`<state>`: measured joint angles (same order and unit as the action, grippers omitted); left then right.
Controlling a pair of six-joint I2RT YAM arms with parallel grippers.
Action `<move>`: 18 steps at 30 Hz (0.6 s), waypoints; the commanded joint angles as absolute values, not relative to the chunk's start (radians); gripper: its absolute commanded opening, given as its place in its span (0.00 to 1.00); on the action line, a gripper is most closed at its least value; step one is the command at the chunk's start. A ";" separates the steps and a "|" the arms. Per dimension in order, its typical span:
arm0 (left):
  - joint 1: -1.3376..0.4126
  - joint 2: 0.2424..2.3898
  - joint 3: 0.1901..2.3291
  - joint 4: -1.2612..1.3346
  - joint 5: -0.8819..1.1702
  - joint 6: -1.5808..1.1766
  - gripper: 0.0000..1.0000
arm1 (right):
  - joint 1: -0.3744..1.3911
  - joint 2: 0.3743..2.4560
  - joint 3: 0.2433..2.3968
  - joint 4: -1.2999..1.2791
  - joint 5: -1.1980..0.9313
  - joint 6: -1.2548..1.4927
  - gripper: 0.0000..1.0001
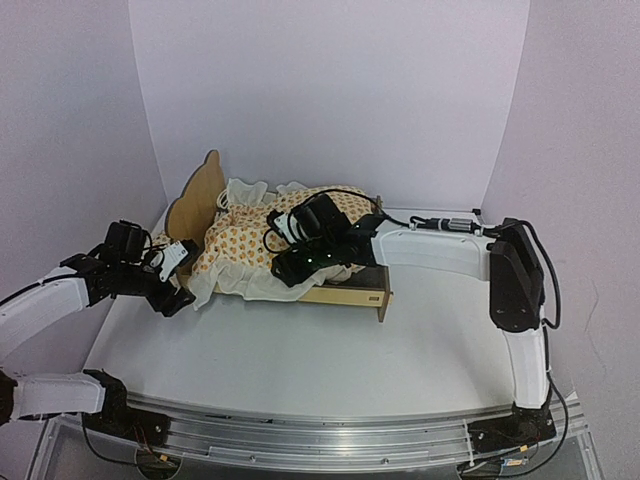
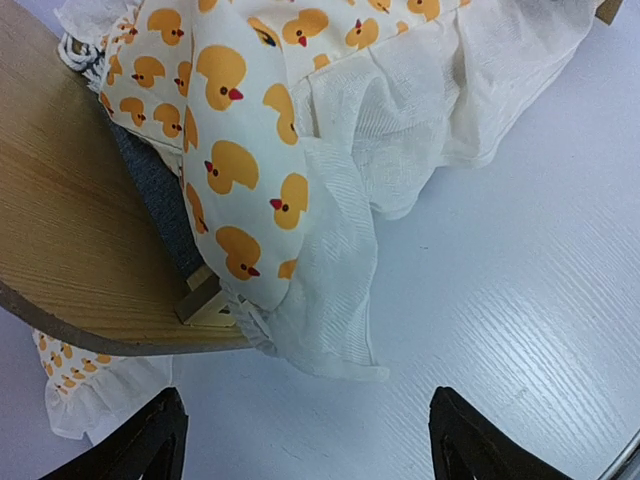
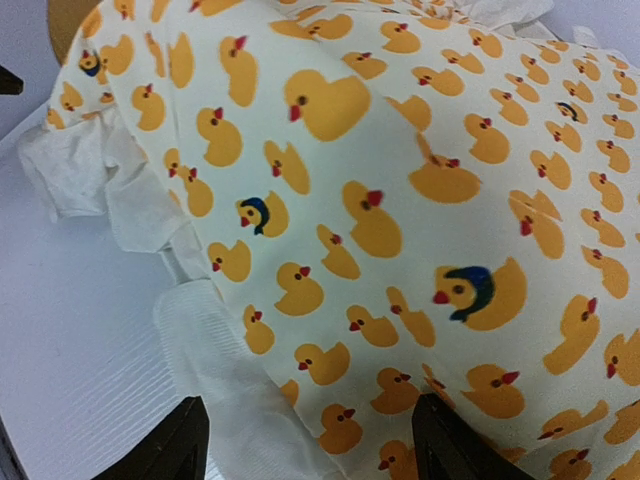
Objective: Set up the pet bed
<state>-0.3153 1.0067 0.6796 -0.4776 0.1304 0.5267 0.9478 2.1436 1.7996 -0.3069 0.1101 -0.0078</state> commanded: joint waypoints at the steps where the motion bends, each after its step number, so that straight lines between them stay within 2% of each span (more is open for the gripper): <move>1: -0.315 1.098 0.688 -0.341 0.094 0.503 0.77 | 0.946 2.160 1.849 -0.275 0.236 -0.008 0.68; 6: -0.315 1.210 0.701 -0.285 0.073 0.490 0.63 | 0.946 2.166 1.857 -0.275 0.226 0.020 0.67; 8: -0.315 1.225 0.703 -0.270 0.074 0.492 0.43 | 0.946 2.159 1.852 -0.274 0.226 0.032 0.67; 9: -0.315 1.225 0.712 -0.273 0.082 0.486 0.30 | 0.946 2.155 1.851 -0.275 0.224 0.033 0.67; 10: -0.315 1.220 0.734 -0.282 0.095 0.476 0.12 | 0.945 2.151 1.852 -0.275 0.216 0.032 0.67; 11: -0.315 1.212 0.756 -0.298 0.124 0.453 0.04 | 0.946 2.144 1.853 -0.275 0.207 0.031 0.67; 12: -0.315 1.200 0.783 -0.323 0.156 0.431 0.00 | 0.946 2.137 1.857 -0.275 0.197 0.029 0.66; 18: -0.316 1.145 0.977 -0.411 0.409 0.268 0.00 | 0.945 2.106 1.946 -0.266 0.067 0.017 0.66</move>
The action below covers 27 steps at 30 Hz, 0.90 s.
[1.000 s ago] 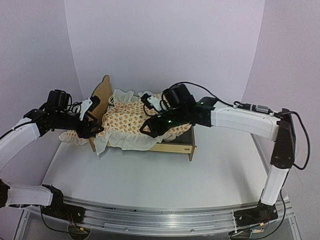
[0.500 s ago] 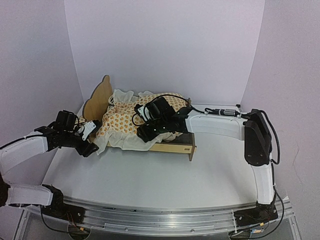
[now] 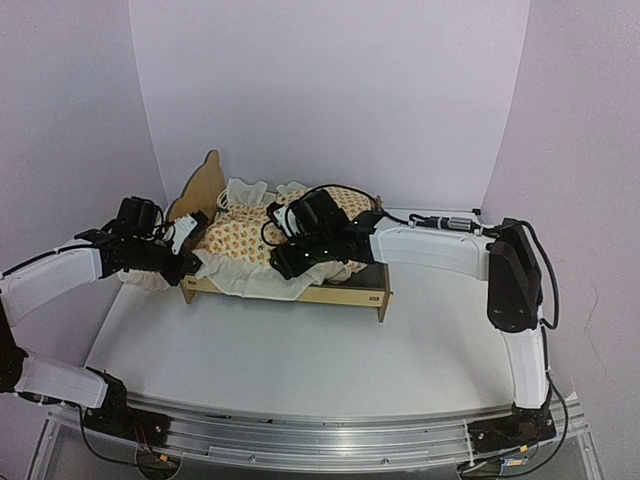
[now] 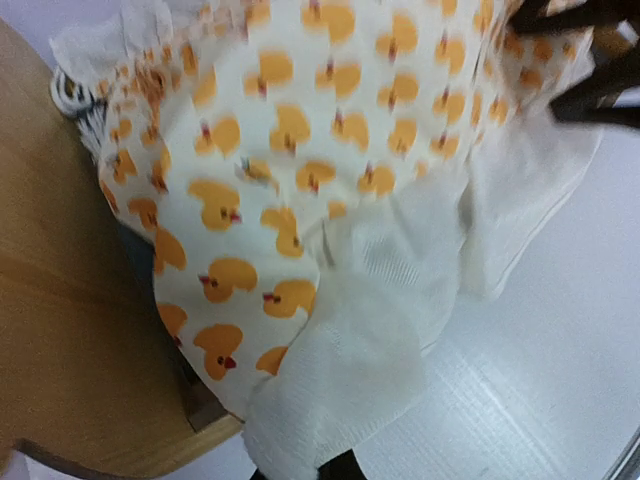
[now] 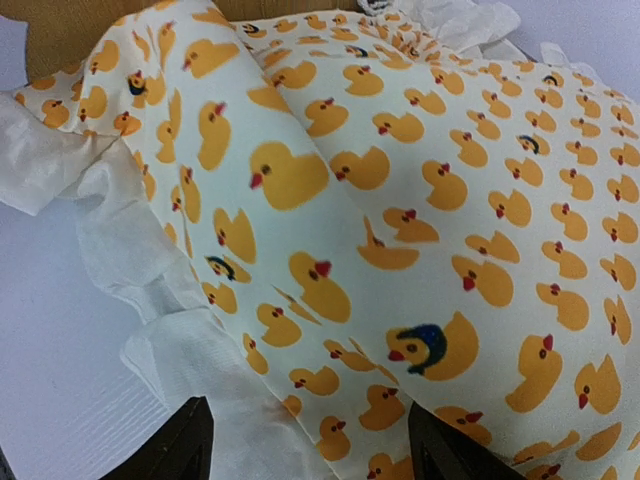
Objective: Set up the pet bed
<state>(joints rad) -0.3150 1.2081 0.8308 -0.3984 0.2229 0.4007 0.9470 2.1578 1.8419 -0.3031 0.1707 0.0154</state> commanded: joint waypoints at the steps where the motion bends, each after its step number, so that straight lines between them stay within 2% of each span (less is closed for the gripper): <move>1: -0.316 1.149 1.009 -0.412 0.432 0.235 0.00 | 0.946 2.106 1.968 -0.261 0.012 0.019 0.66; 6: -0.316 1.191 1.097 -0.393 0.503 0.073 0.00 | 0.946 2.116 2.040 -0.135 -0.316 0.093 0.65; 9: -0.318 1.202 1.121 -0.376 0.521 -0.001 0.00 | 0.946 2.152 2.026 0.056 -0.460 0.250 0.60; 11: -0.319 1.218 1.148 -0.381 0.502 -0.062 0.00 | 0.951 2.198 2.017 0.195 -0.493 0.369 0.52; 14: -0.320 1.233 1.185 -0.380 0.490 -0.105 0.00 | 0.982 2.242 2.025 0.245 -0.439 0.427 0.47; 17: -0.327 1.232 1.193 -0.350 0.488 -0.144 0.00 | 1.021 2.258 2.020 0.245 -0.370 0.400 0.47; 22: -0.333 1.220 1.191 -0.306 0.480 -0.186 0.00 | 1.063 2.339 2.070 0.240 -0.377 0.414 0.46; 24: -0.334 1.209 1.176 -0.296 0.474 -0.186 0.00 | 1.063 2.352 2.035 0.241 -0.314 0.428 0.42; 27: -0.335 1.200 1.156 -0.278 0.464 -0.176 0.00 | 1.064 2.370 1.994 0.241 -0.113 0.388 0.37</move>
<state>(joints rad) -0.3313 1.2373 1.1442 -0.3533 0.4704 -0.1577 1.0715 2.3447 2.0181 0.2021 -0.3250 0.3987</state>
